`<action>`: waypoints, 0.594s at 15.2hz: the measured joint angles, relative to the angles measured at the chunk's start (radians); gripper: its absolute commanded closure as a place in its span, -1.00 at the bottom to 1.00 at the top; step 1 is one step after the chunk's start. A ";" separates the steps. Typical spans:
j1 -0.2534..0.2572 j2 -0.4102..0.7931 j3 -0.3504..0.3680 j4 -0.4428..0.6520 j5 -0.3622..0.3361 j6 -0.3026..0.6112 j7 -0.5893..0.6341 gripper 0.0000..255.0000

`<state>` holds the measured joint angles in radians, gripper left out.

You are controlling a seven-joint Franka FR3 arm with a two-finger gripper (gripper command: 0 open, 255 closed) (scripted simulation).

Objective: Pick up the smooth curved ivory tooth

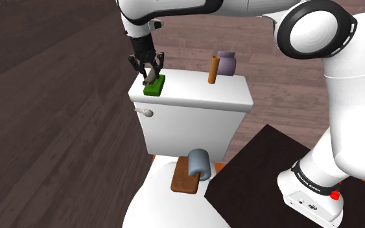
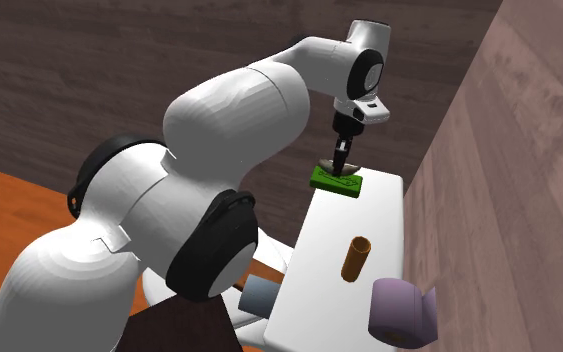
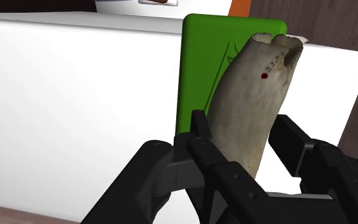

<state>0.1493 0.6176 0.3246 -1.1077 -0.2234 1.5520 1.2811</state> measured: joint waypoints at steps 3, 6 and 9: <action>0.007 0.009 -0.001 0.047 -0.002 -0.038 -0.003 1.00; 0.016 0.019 -0.002 0.107 -0.004 -0.087 -0.008 1.00; 0.028 0.036 -0.004 0.179 -0.008 -0.139 -0.014 1.00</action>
<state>0.1769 0.6540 0.3209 -0.9291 -0.2311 1.4129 1.2671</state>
